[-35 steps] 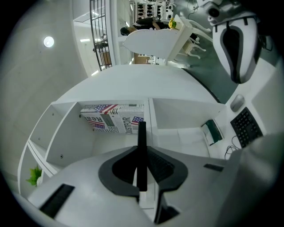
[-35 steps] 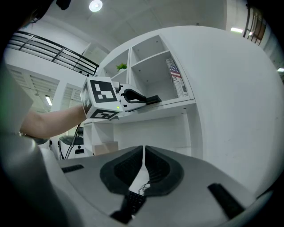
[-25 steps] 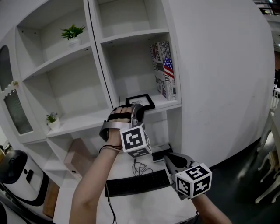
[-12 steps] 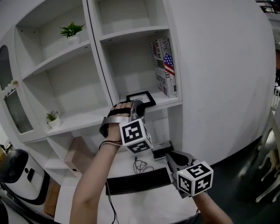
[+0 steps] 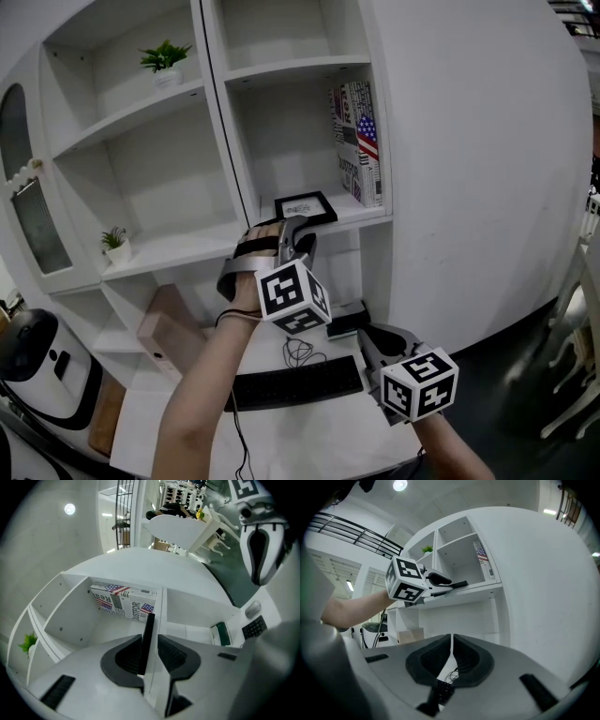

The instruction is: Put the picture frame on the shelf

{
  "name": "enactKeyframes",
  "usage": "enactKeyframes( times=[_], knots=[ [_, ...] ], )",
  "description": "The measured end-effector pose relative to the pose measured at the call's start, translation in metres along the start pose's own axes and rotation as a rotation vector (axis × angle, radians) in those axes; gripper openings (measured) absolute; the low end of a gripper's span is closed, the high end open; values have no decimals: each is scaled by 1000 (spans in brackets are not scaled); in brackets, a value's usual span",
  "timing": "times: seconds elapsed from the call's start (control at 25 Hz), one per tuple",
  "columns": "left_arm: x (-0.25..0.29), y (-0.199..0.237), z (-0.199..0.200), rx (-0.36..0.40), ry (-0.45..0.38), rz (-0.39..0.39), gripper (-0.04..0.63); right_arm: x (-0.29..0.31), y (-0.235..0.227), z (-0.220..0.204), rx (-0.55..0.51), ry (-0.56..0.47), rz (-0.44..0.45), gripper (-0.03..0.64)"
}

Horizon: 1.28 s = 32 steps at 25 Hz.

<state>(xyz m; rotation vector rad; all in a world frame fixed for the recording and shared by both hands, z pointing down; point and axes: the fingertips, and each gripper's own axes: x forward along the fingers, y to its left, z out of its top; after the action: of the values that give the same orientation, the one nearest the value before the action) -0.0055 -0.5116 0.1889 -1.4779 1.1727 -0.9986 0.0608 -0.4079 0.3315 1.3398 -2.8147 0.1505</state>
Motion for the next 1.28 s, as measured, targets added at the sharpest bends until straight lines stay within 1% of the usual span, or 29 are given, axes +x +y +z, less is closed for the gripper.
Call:
enactKeyframes(
  times=[0.16,0.28,0.4,0.48,0.6,0.68,0.84,1.08,1.28],
  knots=[
    [-19,-4,3,-73,-34,3,101,-3,2,-2,3,1,-5,2],
    [-35,-5,0,-125,-51,29,101,-5,5,-3,2,3,-5,2],
    [-51,-7,-4,-192,-65,45,101,-8,7,-5,7,6,-8,2],
    [-62,-11,-8,-252,-74,47,101,-10,8,-6,10,7,-10,2],
    [-77,-19,-13,-366,-97,44,101,-13,10,-6,12,5,-12,2],
    [-84,-26,-18,-423,-99,42,100,-14,11,-6,13,5,-13,2],
    [-93,-44,-27,-544,-95,14,86,-16,14,-8,14,4,-16,2],
    [-105,-73,-40,-747,-92,-56,63,-19,23,-12,-10,10,-22,2],
    [-115,-98,-50,-850,-75,-94,58,-21,25,-19,9,14,-29,2]
  ],
)
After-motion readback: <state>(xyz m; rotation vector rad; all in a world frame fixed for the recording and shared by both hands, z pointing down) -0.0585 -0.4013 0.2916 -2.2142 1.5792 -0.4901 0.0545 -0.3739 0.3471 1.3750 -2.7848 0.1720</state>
